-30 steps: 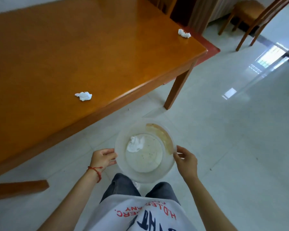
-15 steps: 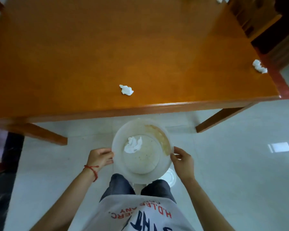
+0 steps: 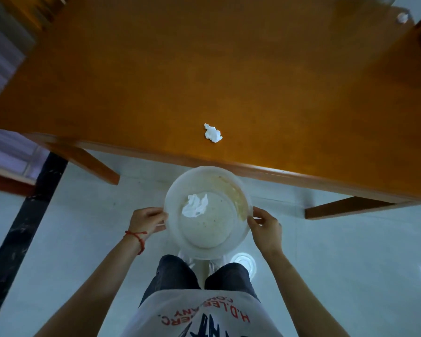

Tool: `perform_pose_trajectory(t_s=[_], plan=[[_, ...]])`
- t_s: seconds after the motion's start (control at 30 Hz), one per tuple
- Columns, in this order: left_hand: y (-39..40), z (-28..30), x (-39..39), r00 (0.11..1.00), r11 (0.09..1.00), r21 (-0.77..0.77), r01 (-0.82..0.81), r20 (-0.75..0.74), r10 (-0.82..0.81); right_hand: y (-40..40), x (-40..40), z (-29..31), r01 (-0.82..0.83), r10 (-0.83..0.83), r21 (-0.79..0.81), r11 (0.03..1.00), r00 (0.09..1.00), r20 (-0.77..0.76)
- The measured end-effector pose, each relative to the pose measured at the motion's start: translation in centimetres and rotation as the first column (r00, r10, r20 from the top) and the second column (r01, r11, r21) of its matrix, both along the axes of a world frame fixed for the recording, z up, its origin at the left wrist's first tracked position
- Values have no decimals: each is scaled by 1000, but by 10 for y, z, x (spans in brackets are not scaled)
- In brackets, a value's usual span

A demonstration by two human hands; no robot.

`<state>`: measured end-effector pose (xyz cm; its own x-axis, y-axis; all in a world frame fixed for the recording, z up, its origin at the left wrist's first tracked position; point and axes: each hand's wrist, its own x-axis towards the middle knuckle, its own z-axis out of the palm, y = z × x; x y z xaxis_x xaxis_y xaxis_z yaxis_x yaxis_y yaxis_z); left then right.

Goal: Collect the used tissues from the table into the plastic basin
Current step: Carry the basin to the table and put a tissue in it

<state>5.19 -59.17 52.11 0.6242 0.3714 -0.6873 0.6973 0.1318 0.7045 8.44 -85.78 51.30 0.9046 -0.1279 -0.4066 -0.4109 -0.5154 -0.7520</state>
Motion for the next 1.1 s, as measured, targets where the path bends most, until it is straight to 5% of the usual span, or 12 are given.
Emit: perform_pose_trajectory(t_s=[0.63,0.8,1.1], plan=[[6,-14,17,998,995,75,70,-7,-70,6,27,-1,-32,34,-135,990,999,13],[5,-15,18,999,998,49,33,-3,-33,32,80,20,-131,164,-192,972,973,165],[13,-19,14,995,986,134,104,-3,-104,100,197,13,-347,401,-265,900,897,185]])
